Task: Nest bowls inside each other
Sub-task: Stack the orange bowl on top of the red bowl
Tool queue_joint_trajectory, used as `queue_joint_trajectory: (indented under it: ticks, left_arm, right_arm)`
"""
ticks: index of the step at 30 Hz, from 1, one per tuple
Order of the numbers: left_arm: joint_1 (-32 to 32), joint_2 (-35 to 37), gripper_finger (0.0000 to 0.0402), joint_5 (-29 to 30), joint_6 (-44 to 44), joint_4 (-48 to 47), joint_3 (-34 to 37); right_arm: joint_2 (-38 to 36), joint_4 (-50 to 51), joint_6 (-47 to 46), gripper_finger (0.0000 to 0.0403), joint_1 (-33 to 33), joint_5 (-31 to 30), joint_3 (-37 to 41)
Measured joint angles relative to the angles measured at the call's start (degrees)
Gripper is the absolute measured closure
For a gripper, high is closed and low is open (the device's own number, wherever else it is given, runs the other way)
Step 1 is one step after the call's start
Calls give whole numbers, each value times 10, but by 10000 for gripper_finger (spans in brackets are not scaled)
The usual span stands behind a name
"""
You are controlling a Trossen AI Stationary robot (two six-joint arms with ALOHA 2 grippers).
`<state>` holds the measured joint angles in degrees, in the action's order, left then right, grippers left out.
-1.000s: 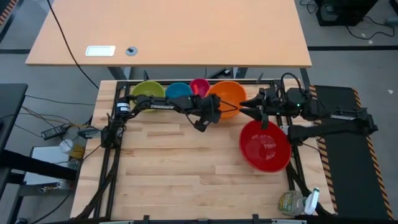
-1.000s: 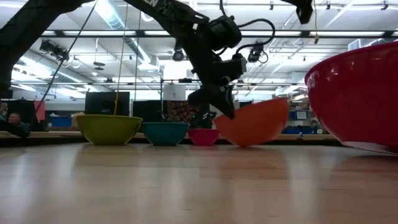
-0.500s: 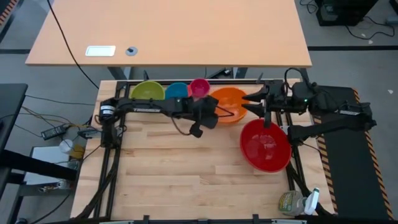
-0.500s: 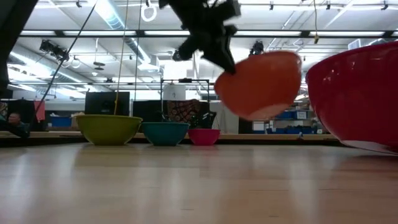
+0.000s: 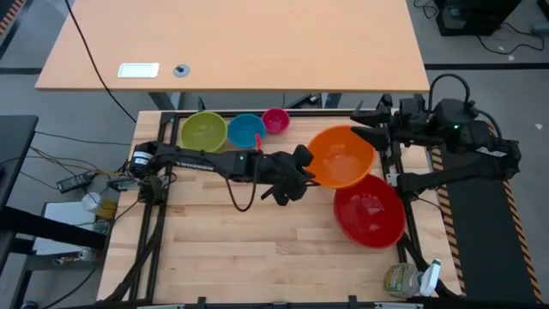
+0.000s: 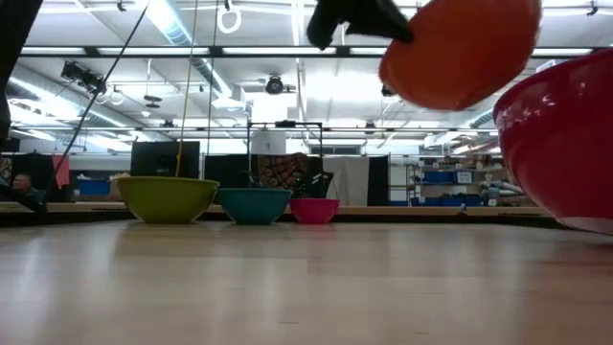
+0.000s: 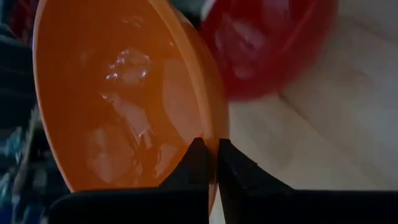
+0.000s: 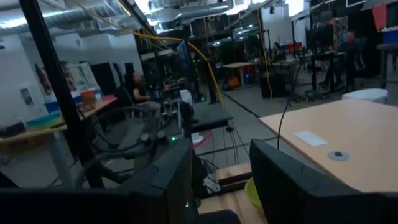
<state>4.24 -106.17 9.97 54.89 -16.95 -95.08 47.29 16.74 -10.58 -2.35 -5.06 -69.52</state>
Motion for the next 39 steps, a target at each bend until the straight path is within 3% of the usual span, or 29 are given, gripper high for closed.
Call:
queue_joint_trajectory:
  ticks: [4, 13, 18, 28, 39]
  left_arm:
    - [6, -22, 394, -75, 13, 43, -2]
    - [24, -105, 394, -97, 60, 97, 0]
    - [28, -129, 391, -121, 31, 72, 0]
    - [31, -127, 323, -109, -52, -54, -2]
    - [47, -105, 249, -94, -86, -83, 0]
  right_arm:
    - [4, 0, -8, 233, 0, 1, 0]
    - [35, -2, -20, 233, 0, 2, 1]
    - [42, 0, -28, 233, 1, 2, 0]
    - [41, 37, -28, 233, 1, 2, 0]
    - [43, 58, -26, 233, 1, -14, 0]
